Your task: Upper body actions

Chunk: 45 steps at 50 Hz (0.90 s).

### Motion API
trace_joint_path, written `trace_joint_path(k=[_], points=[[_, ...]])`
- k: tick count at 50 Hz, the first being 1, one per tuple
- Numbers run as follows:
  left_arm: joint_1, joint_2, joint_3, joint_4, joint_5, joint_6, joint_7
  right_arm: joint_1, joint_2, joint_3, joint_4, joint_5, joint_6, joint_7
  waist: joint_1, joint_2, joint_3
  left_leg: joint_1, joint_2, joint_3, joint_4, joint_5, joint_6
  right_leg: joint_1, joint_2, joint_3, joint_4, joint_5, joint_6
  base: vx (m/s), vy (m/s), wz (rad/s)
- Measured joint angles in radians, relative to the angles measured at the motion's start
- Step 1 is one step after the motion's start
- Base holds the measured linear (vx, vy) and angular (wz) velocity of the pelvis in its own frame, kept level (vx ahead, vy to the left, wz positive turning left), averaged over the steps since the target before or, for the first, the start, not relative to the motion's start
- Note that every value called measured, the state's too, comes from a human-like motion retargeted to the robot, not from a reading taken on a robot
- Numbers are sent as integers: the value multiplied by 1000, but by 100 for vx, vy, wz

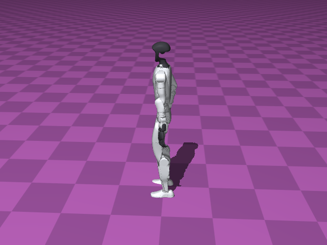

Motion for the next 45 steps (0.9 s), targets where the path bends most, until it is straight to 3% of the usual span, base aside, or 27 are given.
trace_joint_path(k=[7,14,23,33,38,45], points=[[3,14,3,6,-4,0,6,103,-130,-4,-305,17,-81,-25,1,-8,2,0,-6,-8,1,1,1,8,4,-10,-3,-4,-7,0,0,0],[21,21,13,26,-7,7,7,31,-144,41,-583,291,-166,-76,-11,0,-5,4,1,7,0,-1,1,-1,12,13,0,2,-8,-1,0,-12],[40,8,26,35,1,11,10,-366,-78,97,-891,525,-272,-185,-40,15,-26,13,11,30,-1,-4,1,-8,22,40,3,11,-12,-1,0,-9],[32,-14,21,12,7,-1,7,-892,-122,53,-1168,645,-341,-369,-59,21,-42,22,12,30,0,-2,2,3,20,32,5,12,-11,0,0,0],[29,-20,18,5,6,-7,7,-1094,-163,16,-1272,653,-387,-410,-58,19,-47,24,10,23,0,-1,3,11,17,21,3,11,-10,0,0,0],[27,-16,21,13,10,-4,8,-1295,-216,-8,-1352,595,-384,-412,-45,11,-46,25,5,11,2,1,3,21,12,7,1,8,-9,0,0,0]])
